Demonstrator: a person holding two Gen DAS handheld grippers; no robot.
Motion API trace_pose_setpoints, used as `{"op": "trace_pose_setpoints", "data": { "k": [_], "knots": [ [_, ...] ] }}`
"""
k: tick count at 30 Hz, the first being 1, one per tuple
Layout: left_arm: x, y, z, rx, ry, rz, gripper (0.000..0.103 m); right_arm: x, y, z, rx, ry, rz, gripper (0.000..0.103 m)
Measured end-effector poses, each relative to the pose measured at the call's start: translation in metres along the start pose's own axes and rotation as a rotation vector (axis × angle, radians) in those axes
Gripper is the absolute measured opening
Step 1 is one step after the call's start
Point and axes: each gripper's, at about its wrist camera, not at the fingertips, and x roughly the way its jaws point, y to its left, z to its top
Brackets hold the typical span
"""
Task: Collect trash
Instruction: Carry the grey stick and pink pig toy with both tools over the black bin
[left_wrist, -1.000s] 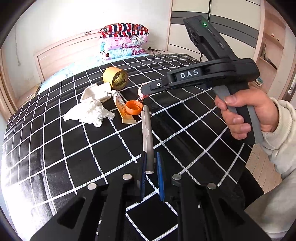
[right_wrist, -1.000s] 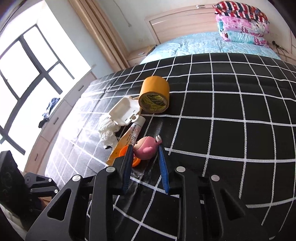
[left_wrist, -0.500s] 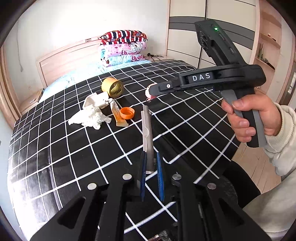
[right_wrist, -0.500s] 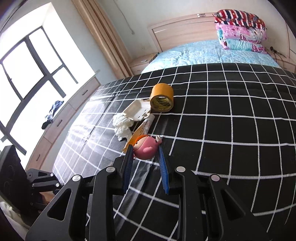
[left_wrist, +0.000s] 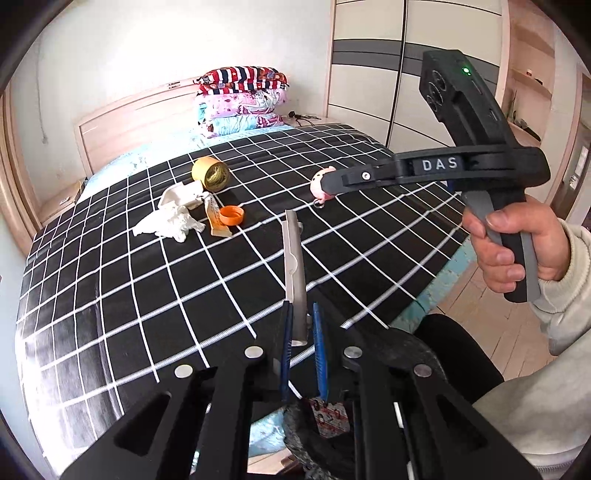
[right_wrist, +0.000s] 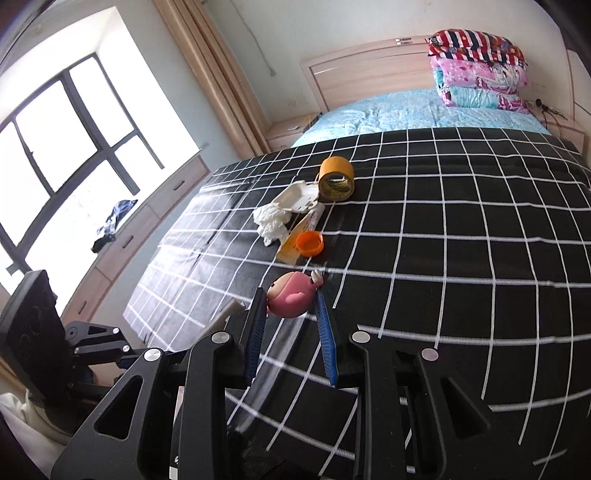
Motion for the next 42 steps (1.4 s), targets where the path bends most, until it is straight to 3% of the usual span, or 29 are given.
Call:
{"op": "trace_pose_setpoints", "data": {
  "k": [9,25,42],
  "knots": [
    [-0.015,-0.024,-0.021,0.006,0.006,-0.038,0.011,-0.022,0.008,-0.041,0.004,0.018,0.018,0.027],
    [0.008,-0.045,-0.073,-0.001,0.132,-0.123,0.011,-0.033,0.016,-0.113,0.015,0.144,0.052,0.027],
    [0.055,-0.046,-0.104,-0.055,0.272,-0.195,0.008,0.020,-0.012,-0.180,0.110,0.375,0.005,0.028]
  ]
}}
